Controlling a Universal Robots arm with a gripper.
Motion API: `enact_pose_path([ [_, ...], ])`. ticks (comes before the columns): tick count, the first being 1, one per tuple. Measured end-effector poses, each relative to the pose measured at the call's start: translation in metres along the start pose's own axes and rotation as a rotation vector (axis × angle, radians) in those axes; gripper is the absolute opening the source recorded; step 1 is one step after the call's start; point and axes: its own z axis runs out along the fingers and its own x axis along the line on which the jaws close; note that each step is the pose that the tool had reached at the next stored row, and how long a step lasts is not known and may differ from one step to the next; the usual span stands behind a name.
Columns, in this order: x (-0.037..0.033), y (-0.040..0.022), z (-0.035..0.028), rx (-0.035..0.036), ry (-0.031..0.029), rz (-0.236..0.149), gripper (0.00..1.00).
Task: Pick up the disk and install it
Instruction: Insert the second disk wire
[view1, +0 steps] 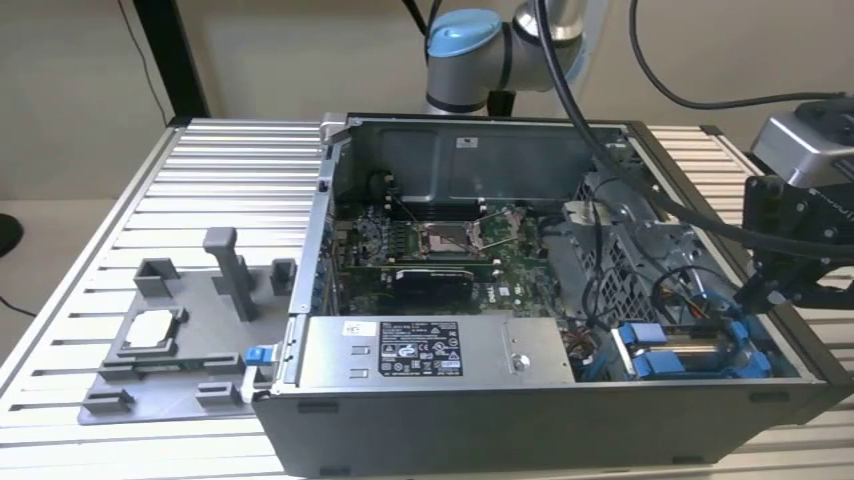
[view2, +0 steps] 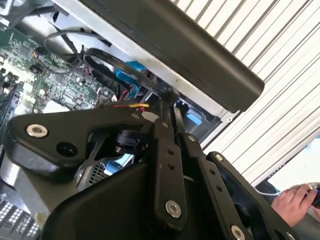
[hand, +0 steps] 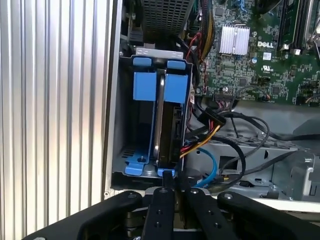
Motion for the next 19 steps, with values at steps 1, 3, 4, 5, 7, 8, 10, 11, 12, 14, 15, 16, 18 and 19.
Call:
enact_pose_path([
  [1,-0.0004,0.0033,0.0,0.0,0.0011,0.0,0.0],
  [3,-0.0017,0.0089,0.0001,-0.0002,0.0041,0.0,0.0],
  [4,-0.0025,0.0118,0.0002,-0.0003,0.0055,0.0,0.0],
  [5,-0.0033,0.015,0.0002,-0.0003,0.0066,0.0,0.0],
  [7,-0.004,0.0217,0.0003,-0.0006,0.0086,0.0,0.0],
  [8,-0.0043,0.025,0.0005,-0.0008,0.0096,0.0,0.0],
  [10,-0.0048,0.0313,0.0006,-0.0015,0.0128,0.0,0.0],
  [11,-0.005,0.0342,0.0008,-0.0023,0.015,0.0,0.0],
  [12,-0.0051,0.0368,0.0011,-0.0038,0.0174,0.0,0.0],
  [14,-0.0054,0.0404,0.0015,-0.0094,0.0227,0.0,0.0],
  [15,-0.0055,0.0411,0.0015,-0.0103,0.0248,0.0,0.0],
  [16,-0.0057,0.042,0.0014,-0.0103,0.0251,0.0,0.0],
  [18,-0.0055,0.0416,0.0002,-0.0104,0.0252,0.0,0.0],
  [19,-0.0049,0.0408,0.0001,-0.0106,0.0242,0.0,0.0],
])
